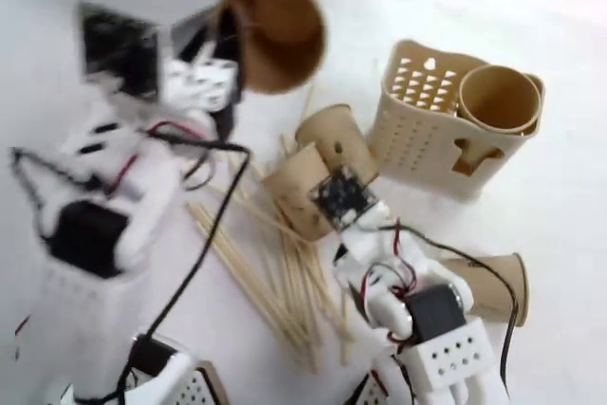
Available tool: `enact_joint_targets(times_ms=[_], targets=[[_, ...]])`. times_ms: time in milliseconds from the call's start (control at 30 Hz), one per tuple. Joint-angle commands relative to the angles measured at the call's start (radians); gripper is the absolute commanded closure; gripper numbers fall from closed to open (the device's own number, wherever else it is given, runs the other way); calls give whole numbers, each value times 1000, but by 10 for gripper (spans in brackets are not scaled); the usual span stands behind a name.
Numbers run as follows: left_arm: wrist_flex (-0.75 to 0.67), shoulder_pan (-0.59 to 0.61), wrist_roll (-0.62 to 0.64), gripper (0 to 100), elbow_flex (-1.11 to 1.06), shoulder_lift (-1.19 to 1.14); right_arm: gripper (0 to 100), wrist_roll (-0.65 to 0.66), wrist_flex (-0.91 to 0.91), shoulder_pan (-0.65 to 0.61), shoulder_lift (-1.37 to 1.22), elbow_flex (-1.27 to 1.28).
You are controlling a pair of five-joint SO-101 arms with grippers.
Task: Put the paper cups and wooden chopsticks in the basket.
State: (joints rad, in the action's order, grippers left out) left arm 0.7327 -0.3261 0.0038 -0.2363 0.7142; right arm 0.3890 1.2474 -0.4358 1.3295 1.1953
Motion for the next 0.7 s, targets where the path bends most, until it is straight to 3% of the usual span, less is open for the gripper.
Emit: enact_joint_targets(times_ms=[0,200,567,667], targets=[[-115,-82,5,979,41,-77,980,69,-15,-8,116,55],[-256,-222,2,979,61,-202,980,127,-8,-8,312,176],[-180,-371,0,978,356,-545,980,213,42,-5,460,250],[-180,-409,-66,978,420,-631,980,213,42,-7,458,253]])
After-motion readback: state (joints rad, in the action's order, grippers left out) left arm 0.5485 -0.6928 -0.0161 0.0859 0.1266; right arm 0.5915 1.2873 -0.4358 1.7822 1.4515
